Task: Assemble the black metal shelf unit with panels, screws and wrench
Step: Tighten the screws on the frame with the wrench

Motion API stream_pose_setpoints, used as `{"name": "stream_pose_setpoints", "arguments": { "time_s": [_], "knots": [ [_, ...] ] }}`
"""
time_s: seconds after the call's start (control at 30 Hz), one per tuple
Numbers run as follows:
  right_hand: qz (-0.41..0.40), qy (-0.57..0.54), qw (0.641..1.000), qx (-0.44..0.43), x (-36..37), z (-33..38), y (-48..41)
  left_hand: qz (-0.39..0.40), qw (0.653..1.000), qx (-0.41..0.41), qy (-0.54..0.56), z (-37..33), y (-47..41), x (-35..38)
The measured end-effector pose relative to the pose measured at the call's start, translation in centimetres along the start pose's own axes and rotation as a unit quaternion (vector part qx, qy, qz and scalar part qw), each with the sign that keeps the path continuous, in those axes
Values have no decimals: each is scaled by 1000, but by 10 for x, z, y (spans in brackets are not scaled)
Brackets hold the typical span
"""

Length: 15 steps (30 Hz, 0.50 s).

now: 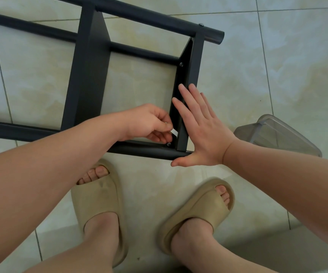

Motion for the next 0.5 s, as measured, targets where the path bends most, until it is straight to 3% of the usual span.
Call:
{"name": "stream_pose_setpoints", "arguments": {
  "time_s": [0.5],
  "knots": [
    [0,5,1000,0,0,0,0,30,999,9,-42,4,3,1]
  ]
}}
Point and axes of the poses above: each hand's wrist, its own y-axis away from the middle knuckle, its own x-axis out of the palm, z = x × y, the point moved 5 cm from there along -y, towards the middle knuckle, and after that the axes turned 8 degrees about y, right-handed, at the moved point
